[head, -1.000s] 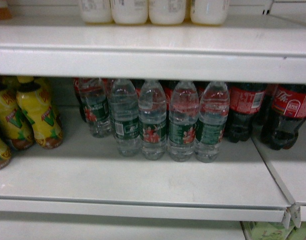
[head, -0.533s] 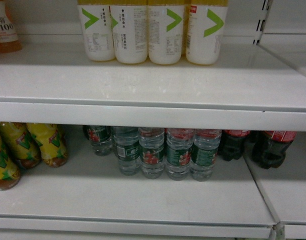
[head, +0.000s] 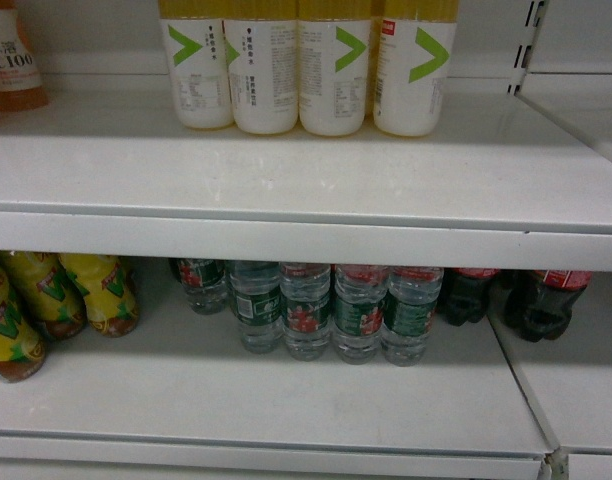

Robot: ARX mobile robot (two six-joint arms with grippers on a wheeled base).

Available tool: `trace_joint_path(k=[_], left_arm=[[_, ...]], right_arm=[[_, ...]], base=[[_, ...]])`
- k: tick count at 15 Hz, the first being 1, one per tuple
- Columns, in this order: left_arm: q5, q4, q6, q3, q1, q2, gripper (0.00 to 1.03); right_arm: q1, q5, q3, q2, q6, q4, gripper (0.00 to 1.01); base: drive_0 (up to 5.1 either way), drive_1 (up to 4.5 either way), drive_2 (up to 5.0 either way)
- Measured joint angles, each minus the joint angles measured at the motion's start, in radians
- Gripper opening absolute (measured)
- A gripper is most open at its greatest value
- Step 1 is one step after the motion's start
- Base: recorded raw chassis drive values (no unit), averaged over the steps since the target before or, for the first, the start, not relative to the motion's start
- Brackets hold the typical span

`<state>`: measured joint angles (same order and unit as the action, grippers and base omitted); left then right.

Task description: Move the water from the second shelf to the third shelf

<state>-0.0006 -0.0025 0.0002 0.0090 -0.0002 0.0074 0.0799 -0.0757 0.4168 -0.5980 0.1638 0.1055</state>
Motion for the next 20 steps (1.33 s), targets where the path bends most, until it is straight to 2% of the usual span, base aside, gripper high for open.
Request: trace_joint_path(k=[9,20], left_arm=[[0.0,0.0,0.0,0.0,0.0,0.0,0.98],[0.0,-0.001,0.0,0.0,0.0,0.0,0.98]], right_arm=[[0.0,0.0,0.0,0.0,0.0,0.0,0.42],[0.005,0.0,0.0,0.0,0.0,-0.001,0.42]], base=[[0.0,0.0,0.0],[-4.2,2.1,2.1]])
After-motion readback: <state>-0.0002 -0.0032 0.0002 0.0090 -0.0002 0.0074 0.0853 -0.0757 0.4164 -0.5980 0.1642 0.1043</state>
